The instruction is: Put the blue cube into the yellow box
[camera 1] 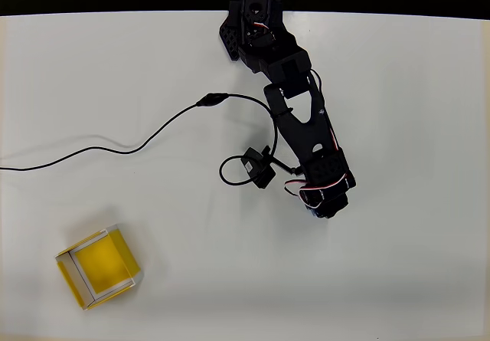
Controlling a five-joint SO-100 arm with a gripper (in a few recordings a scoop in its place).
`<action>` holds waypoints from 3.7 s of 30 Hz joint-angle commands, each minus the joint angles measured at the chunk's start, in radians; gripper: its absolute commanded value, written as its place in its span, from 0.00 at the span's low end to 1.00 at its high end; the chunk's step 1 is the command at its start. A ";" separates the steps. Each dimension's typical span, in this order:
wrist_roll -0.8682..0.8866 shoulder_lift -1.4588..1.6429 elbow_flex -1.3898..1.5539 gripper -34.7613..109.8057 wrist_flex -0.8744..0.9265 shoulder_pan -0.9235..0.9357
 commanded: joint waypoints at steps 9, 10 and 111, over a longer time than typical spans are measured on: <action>-0.206 0.202 -0.008 0.37 -0.032 0.104; -0.238 0.218 -0.008 0.37 -0.032 0.127; -1.427 0.034 -0.439 0.45 -0.657 1.039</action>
